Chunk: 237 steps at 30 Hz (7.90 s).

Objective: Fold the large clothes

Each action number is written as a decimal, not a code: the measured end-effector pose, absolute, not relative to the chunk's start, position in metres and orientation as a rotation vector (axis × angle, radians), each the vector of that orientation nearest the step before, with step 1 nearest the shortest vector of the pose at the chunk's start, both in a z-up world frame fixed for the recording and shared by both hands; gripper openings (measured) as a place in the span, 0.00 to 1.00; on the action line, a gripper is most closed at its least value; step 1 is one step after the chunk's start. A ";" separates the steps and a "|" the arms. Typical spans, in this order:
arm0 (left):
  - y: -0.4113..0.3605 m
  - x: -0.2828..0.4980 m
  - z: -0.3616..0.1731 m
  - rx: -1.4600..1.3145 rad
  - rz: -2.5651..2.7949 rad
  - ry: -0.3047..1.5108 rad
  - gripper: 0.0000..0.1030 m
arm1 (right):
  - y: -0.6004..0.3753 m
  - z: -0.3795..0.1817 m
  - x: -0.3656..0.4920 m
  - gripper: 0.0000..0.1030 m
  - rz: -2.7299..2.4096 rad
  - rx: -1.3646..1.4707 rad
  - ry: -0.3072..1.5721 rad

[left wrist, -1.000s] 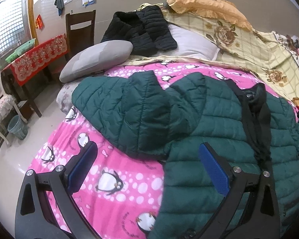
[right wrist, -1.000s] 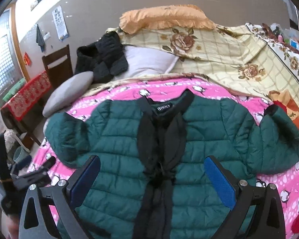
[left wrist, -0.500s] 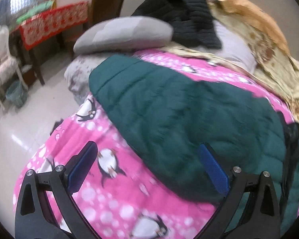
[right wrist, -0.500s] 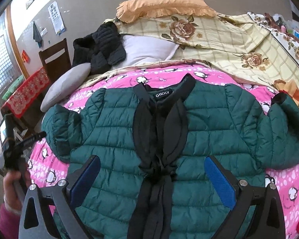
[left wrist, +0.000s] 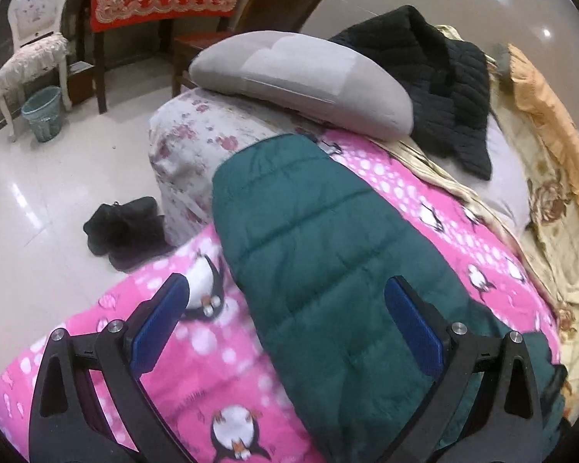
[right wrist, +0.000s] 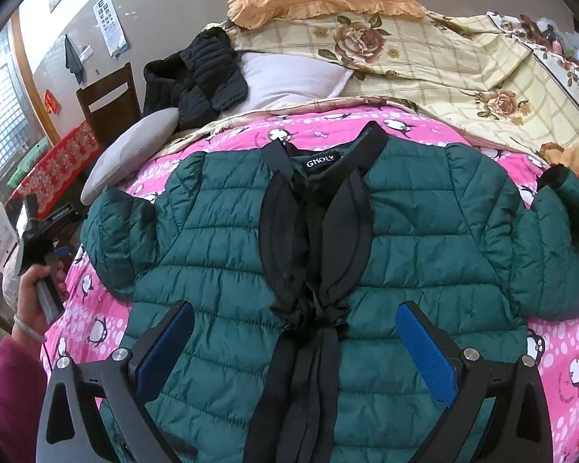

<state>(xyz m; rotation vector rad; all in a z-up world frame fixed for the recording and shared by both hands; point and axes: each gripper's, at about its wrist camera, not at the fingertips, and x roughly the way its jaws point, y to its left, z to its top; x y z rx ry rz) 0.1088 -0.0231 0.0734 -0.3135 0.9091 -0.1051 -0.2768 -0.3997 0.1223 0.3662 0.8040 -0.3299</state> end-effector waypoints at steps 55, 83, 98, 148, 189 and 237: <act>-0.173 -0.081 0.227 -0.107 -0.869 0.637 0.14 | -0.412 0.137 -0.338 1.00 -0.362 0.419 0.758; -0.291 -0.151 0.162 0.048 -1.004 0.782 0.14 | -0.442 0.130 -0.387 1.00 -0.421 0.486 0.749; -0.331 -0.173 0.108 0.169 -1.029 0.909 0.15 | -0.449 0.122 -0.397 1.00 -0.441 0.525 0.752; -0.180 -0.122 0.095 0.124 -0.786 0.941 0.50 | -0.487 0.052 -0.307 0.41 -0.290 0.608 0.977; -0.229 -0.105 0.067 0.189 -0.653 0.922 0.50 | -0.534 0.097 -0.299 0.47 -0.592 0.376 0.759; -0.236 -0.165 0.113 0.184 -0.775 0.882 0.50 | -0.475 0.127 -0.381 0.68 -0.477 0.302 0.810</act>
